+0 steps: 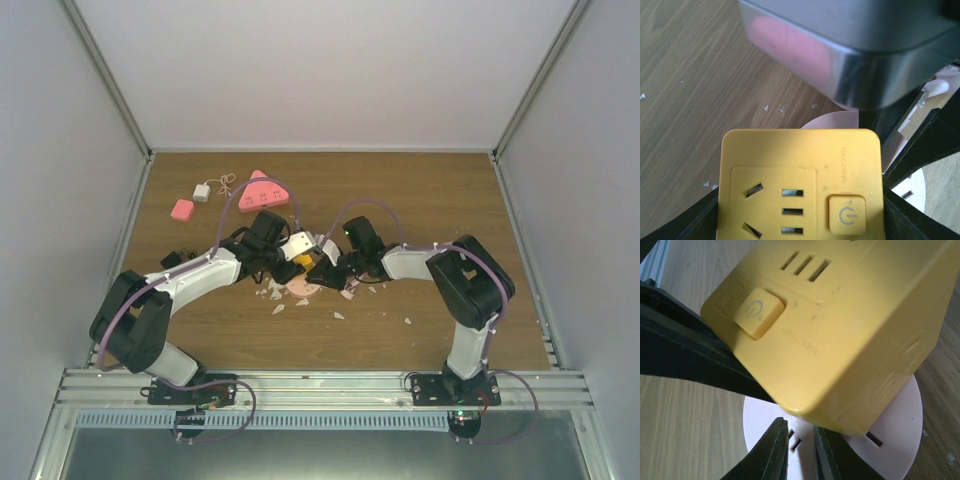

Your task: Pull the plug off the socket

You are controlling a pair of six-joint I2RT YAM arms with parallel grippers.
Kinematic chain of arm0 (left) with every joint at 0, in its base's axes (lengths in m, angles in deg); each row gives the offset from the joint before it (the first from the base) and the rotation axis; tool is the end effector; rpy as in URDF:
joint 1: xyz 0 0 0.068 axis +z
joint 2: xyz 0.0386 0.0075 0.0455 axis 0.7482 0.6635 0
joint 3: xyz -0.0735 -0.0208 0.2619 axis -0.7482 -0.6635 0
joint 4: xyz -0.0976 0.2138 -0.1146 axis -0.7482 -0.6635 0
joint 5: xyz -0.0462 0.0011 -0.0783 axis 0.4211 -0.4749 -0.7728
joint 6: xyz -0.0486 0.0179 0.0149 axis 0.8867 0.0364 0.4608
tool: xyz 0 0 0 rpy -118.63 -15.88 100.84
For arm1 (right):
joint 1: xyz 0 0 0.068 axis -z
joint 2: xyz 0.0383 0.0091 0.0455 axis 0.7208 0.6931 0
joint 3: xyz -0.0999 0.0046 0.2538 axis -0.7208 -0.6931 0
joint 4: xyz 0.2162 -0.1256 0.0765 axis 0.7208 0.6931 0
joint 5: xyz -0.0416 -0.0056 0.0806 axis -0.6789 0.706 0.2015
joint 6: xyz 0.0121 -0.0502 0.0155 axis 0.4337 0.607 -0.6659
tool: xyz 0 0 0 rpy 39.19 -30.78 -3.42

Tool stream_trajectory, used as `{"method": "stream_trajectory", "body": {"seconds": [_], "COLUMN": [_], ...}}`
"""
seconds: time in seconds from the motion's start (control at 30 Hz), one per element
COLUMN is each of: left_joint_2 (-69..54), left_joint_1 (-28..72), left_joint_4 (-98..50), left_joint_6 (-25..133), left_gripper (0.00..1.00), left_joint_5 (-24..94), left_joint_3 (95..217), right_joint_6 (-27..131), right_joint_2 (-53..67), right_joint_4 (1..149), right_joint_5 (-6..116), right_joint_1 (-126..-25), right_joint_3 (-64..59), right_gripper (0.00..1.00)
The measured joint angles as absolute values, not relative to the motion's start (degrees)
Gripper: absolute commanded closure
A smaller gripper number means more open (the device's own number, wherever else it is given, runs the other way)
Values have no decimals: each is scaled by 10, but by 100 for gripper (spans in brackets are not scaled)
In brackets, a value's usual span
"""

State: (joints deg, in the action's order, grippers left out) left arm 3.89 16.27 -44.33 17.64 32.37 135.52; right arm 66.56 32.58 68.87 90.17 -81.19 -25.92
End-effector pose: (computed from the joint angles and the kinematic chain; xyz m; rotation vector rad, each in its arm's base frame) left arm 0.2543 -0.1680 0.1979 1.2652 2.1568 -0.2937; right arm 0.2741 0.2220 0.1260 -1.1976 2.0996 1.1274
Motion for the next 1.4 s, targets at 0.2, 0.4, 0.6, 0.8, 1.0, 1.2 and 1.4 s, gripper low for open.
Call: {"method": "stream_trajectory", "body": {"seconds": [0.2,0.4,0.6,0.8,1.0,1.2,1.4], "left_joint_2": [27,38,51,40,17,4,4], "left_joint_1": [164,194,200,160,142,162,171], "left_joint_4": [-444,-456,-466,-461,-448,-419,-423], "left_joint_6": [176,194,210,194,190,200,201], "left_gripper": [99,100,100,100,100,100,100], "left_joint_5": [326,276,264,330,367,315,297], "left_joint_3": [1348,1353,1362,1360,1352,1354,1355], "right_joint_6": [666,666,666,667,666,666,666], "right_joint_2": [330,338,344,344,349,352,352], "right_joint_4": [688,687,690,701,704,697,697], "right_joint_5": [910,911,913,921,921,909,908], "right_joint_1": [-814,-816,-816,-815,-814,-811,-809], "right_joint_3": [-256,-251,-245,-241,-238,-233,-233], "right_gripper": [83,84,85,86,86,87,86]}}
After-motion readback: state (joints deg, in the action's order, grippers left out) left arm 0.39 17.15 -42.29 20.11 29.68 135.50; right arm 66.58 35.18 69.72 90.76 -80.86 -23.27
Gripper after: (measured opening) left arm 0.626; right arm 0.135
